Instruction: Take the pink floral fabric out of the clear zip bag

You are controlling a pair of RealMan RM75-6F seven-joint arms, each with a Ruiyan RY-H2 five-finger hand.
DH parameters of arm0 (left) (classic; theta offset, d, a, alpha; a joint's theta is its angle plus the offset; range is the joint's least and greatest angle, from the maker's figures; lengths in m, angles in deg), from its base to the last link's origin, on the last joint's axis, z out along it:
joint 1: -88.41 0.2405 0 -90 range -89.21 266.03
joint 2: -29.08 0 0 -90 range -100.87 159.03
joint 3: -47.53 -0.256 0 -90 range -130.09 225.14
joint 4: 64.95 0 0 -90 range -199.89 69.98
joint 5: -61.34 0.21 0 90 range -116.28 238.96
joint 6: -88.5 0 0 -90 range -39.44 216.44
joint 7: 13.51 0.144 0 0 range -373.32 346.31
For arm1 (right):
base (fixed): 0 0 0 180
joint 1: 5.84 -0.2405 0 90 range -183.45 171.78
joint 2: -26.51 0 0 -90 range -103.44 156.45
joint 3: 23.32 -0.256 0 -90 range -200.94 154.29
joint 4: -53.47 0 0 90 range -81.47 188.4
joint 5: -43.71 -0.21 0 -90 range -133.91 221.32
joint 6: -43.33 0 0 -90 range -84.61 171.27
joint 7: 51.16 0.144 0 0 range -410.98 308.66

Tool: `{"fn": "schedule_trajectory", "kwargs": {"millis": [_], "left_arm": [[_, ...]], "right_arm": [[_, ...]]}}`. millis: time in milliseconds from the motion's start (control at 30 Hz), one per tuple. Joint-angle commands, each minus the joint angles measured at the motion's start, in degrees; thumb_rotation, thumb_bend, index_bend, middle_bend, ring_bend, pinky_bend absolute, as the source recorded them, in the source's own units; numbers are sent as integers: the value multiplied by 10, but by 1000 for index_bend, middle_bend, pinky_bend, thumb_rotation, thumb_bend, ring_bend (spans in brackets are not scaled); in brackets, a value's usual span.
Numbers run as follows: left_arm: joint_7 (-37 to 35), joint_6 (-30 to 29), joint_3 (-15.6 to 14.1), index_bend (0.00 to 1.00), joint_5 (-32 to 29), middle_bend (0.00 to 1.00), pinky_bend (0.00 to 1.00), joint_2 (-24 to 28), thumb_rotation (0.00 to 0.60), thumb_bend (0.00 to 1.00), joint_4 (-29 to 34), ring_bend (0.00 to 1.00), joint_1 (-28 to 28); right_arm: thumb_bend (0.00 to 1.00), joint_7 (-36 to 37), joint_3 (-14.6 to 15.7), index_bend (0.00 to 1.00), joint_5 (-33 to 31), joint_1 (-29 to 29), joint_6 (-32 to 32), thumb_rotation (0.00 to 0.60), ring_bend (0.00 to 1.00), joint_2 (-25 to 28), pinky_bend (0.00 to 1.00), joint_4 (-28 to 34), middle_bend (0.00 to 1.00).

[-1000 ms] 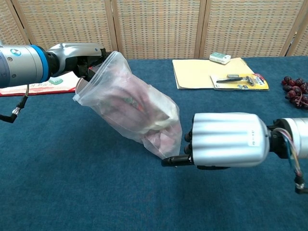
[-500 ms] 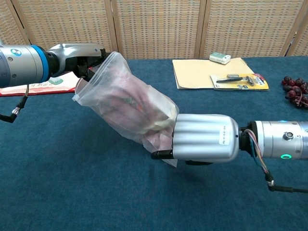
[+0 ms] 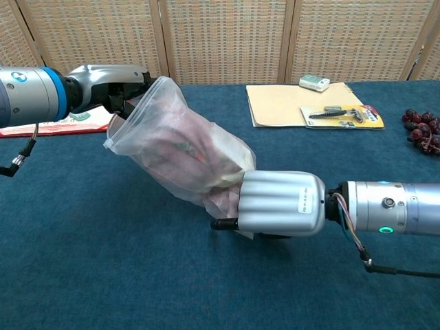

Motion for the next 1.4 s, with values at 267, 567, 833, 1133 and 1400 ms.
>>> {"fn": "schedule_trajectory", "kwargs": {"millis": [267, 567, 833, 1133, 1400], "left_arm": [[-4, 3, 0, 686, 2, 0, 0, 5, 600, 767, 0, 0, -1], [-13, 7, -1, 686, 1, 0, 0, 0, 600, 767, -5, 0, -1], [-20, 10, -1, 686, 3, 0, 0, -3, 600, 766, -11, 0, -1], [-22, 12, -2, 686, 2, 0, 0, -5, 600, 767, -14, 0, -2], [-21, 12, -2, 686, 2, 0, 0, -4, 600, 767, -14, 0, -3]], "right_arm": [[372, 17, 12, 242, -7, -6, -14, 600, 772, -28, 1000, -50, 788], [372, 27, -2, 242, -30, -11, -23, 600, 772, -49, 1000, -64, 792], [373, 33, -7, 242, -48, -11, -21, 600, 772, -63, 1000, -80, 794], [375, 39, -4, 298, -59, -13, -25, 600, 772, -68, 1000, -88, 799], [484, 41, 2, 347, -62, -14, -27, 600, 772, -71, 1000, -90, 801]]}}
